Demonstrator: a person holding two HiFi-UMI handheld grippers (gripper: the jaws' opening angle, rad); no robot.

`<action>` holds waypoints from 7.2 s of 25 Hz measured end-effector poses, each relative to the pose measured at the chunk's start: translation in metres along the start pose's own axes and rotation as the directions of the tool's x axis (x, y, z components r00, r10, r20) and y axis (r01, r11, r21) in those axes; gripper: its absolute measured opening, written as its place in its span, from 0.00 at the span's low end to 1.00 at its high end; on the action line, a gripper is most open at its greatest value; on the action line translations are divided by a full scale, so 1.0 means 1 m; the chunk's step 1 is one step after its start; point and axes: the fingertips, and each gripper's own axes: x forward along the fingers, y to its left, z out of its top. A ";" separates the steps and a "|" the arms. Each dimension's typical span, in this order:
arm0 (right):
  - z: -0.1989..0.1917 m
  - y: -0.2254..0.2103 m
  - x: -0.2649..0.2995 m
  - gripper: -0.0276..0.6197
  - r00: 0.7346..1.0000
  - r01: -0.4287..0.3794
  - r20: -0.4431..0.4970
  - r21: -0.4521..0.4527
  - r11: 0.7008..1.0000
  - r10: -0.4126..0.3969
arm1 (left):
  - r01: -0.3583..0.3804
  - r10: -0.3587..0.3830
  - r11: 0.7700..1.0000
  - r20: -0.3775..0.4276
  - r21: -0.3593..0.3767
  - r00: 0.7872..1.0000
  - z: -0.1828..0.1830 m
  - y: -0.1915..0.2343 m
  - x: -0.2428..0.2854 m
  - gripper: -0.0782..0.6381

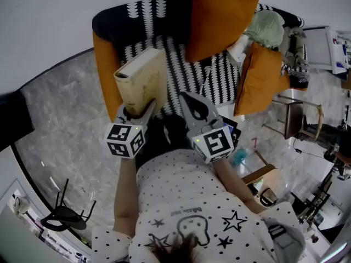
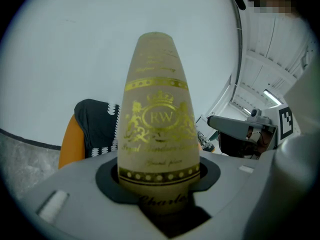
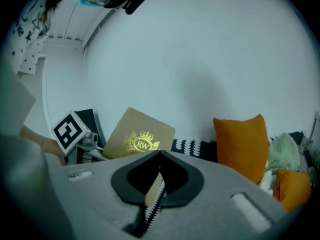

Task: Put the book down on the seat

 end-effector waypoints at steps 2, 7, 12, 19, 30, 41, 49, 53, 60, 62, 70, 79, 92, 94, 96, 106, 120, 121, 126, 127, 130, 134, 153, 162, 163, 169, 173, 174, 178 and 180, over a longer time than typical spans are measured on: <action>-0.005 0.003 0.002 0.05 1.000 -0.007 -0.018 -0.021 1.000 0.007 | 0.015 -0.015 1.000 -0.010 -0.006 1.000 -0.006 0.000 0.004 0.42; -0.020 0.007 0.000 0.05 0.998 -0.030 -0.062 -0.036 0.999 0.027 | 0.044 -0.044 0.999 -0.026 -0.033 0.999 -0.020 -0.004 0.017 0.42; -0.027 0.011 0.001 0.05 0.996 -0.043 -0.079 -0.034 0.998 0.040 | 0.047 -0.049 0.997 -0.034 -0.061 0.998 -0.029 0.001 0.026 0.42; -0.035 0.006 -0.001 0.05 0.993 -0.035 -0.109 -0.012 0.999 0.033 | 0.035 -0.040 0.995 -0.049 -0.096 0.998 -0.040 0.010 0.039 0.42; -0.037 0.010 -0.001 0.05 0.994 -0.017 -0.109 0.006 1.000 0.017 | 0.052 -0.062 0.994 -0.101 -0.096 0.993 -0.064 0.026 0.055 0.42; -0.038 0.004 -0.003 0.05 0.994 0.007 -0.113 0.003 1.000 -0.006 | 0.018 -0.033 0.992 -0.124 -0.122 0.992 -0.082 0.047 0.064 0.42; -0.040 0.001 0.001 0.05 0.993 0.017 -0.116 0.020 1.000 -0.015 | 0.025 -0.045 0.991 -0.145 -0.135 0.988 -0.086 0.053 0.072 0.42; -0.035 0.000 0.008 0.05 0.993 0.024 -0.115 0.015 1.000 -0.023 | 0.033 -0.057 0.990 -0.169 -0.138 0.984 -0.089 0.059 0.078 0.42; -0.030 0.001 0.015 0.05 0.993 0.031 -0.113 0.026 0.999 -0.028 | 0.051 -0.079 0.988 -0.196 -0.146 0.977 -0.091 0.065 0.082 0.42; -0.031 0.001 0.016 0.05 0.993 0.034 -0.115 0.030 0.999 -0.030 | 0.046 -0.075 0.988 -0.197 -0.147 0.978 -0.092 0.069 0.083 0.42; -0.040 0.001 0.014 0.05 0.989 0.040 -0.145 0.045 0.998 -0.033 | 0.049 -0.084 0.986 -0.214 -0.162 0.973 -0.101 0.076 0.099 0.42; -0.047 0.002 0.019 0.05 0.984 0.069 -0.166 0.056 0.996 -0.059 | 0.065 -0.109 0.978 -0.223 -0.198 0.969 -0.112 0.084 0.107 0.42; -0.061 -0.001 0.027 0.05 0.978 0.079 -0.202 0.087 0.993 -0.060 | 0.009 -0.064 0.970 -0.217 -0.244 0.974 -0.125 0.107 0.125 0.42; -0.062 0.000 0.028 0.05 0.977 0.083 -0.205 0.090 0.993 -0.063 | 0.010 -0.068 0.968 -0.226 -0.250 0.972 -0.129 0.110 0.125 0.42; -0.061 0.000 0.029 0.05 0.976 0.086 -0.205 0.092 0.992 -0.066 | 0.011 -0.072 0.967 -0.233 -0.255 0.970 -0.132 0.112 0.126 0.42; -0.063 -0.008 0.022 0.05 0.969 0.141 -0.217 0.100 0.985 -0.117 | 0.033 -0.105 0.963 -0.262 -0.267 0.959 -0.147 0.110 0.134 0.42; -0.071 -0.015 0.006 0.05 0.954 0.219 -0.236 0.118 0.969 -0.187 | 0.064 -0.135 0.953 -0.224 -0.296 0.965 -0.161 0.113 0.151 0.42; -0.071 -0.016 0.005 0.05 0.953 0.221 -0.237 0.118 0.968 -0.189 | 0.060 -0.132 0.953 -0.228 -0.296 0.965 -0.163 0.114 0.152 0.42; -0.078 -0.014 0.001 0.05 0.952 0.217 -0.246 0.113 0.970 -0.184 | 0.053 -0.131 0.952 -0.242 -0.302 0.961 -0.175 0.111 0.153 0.42; -0.080 -0.013 0.001 0.05 0.952 0.214 -0.248 0.112 0.970 -0.181 | 0.052 -0.130 0.951 -0.245 -0.305 0.961 -0.177 0.112 0.153 0.42; -0.081 -0.012 0.005 0.05 0.951 0.209 -0.253 0.114 0.971 -0.175 | 0.045 -0.130 0.949 -0.258 -0.314 0.957 -0.182 0.116 0.154 0.42; -0.084 -0.013 0.008 0.05 0.948 0.215 -0.263 0.119 0.969 -0.178 | 0.030 -0.127 0.946 -0.280 -0.324 0.951 -0.188 0.124 0.156 0.42; -0.087 -0.013 0.018 0.05 0.929 0.262 -0.298 0.103 0.960 -0.221 | 0.046 -0.161 0.939 -0.317 -0.341 0.934 -0.199 0.138 0.185 0.42; -0.092 -0.015 0.032 0.05 0.926 0.271 -0.306 0.129 0.954 -0.222 | 0.040 -0.159 0.937 -0.322 -0.346 0.933 -0.211 0.151 0.191 0.42; -0.093 -0.013 0.033 0.05 0.925 0.274 -0.308 0.130 0.953 -0.224 | 0.042 -0.161 0.937 -0.323 -0.346 0.933 -0.213 0.153 0.190 0.42; -0.106 -0.018 0.029 0.05 0.918 0.289 -0.322 0.140 0.947 -0.232 | 0.046 -0.169 0.938 -0.339 -0.343 0.925 -0.223 0.153 0.196 0.42; -0.114 -0.020 0.034 0.05 0.915 0.294 -0.331 0.153 0.944 -0.231 | 0.046 -0.177 0.935 -0.349 -0.353 0.920 -0.231 0.158 0.204 0.42; -0.115 -0.018 0.034 0.05 0.914 0.296 -0.334 0.155 0.943 -0.232 | 0.049 -0.181 0.934 -0.349 -0.354 0.920 -0.233 0.158 0.204 0.42; -0.114 -0.014 0.030 0.05 0.910 0.314 -0.332 0.157 0.936 -0.249 | 0.058 -0.188 0.935 -0.350 -0.349 0.918 -0.232 0.160 0.203 0.42; -0.113 -0.015 0.027 0.05 0.905 0.326 -0.337 0.156 0.933 -0.260 | 0.061 -0.194 0.932 -0.349 -0.358 0.917 -0.231 0.158 0.205 0.42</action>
